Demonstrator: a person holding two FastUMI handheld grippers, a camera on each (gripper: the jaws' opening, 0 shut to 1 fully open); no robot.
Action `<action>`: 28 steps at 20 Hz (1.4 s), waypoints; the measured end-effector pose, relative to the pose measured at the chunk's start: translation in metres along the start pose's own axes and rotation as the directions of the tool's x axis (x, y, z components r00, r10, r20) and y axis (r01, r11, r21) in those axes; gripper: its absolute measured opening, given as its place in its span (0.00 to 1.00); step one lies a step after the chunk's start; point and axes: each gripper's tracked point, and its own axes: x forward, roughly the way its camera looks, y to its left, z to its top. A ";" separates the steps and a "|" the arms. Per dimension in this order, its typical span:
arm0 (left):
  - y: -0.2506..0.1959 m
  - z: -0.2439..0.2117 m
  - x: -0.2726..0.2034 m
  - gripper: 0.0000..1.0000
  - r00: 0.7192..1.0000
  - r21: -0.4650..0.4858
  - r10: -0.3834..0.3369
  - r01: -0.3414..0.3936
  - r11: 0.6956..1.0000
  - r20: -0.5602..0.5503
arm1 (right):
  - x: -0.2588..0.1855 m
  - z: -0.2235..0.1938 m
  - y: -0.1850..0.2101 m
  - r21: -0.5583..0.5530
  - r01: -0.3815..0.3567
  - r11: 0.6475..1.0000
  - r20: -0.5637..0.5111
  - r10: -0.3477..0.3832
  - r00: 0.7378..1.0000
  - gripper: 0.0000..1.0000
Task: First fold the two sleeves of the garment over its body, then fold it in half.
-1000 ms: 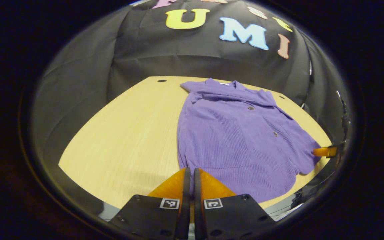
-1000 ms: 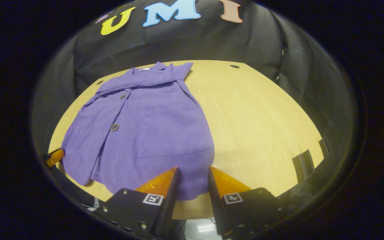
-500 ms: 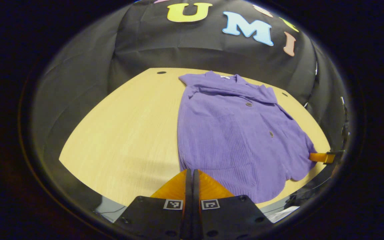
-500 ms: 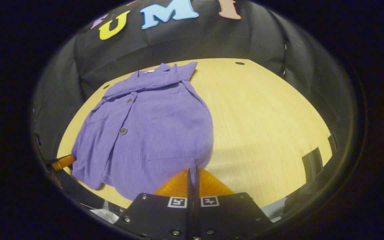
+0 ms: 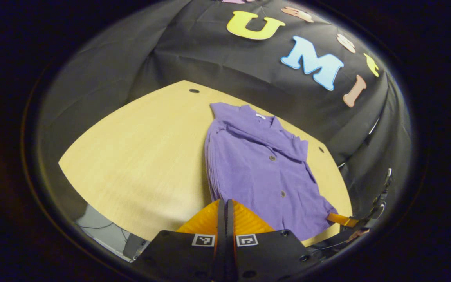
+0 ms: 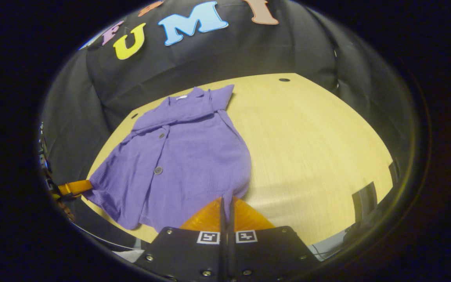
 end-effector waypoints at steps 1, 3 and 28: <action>-0.006 0.005 -0.002 0.06 1.000 -0.009 -0.009 0.009 1.000 0.004 | -0.003 0.010 0.003 0.001 -0.014 1.000 0.022 0.014 1.000 0.01; -0.018 0.019 -0.001 0.05 0.999 -0.027 -0.030 0.030 0.999 0.017 | -0.009 0.033 0.011 0.004 -0.042 0.999 0.067 0.041 0.997 0.00; -0.039 0.312 0.172 0.05 0.961 -0.025 -0.213 0.220 0.975 0.180 | 0.100 0.327 0.059 0.009 0.063 0.998 0.366 -0.062 0.929 0.01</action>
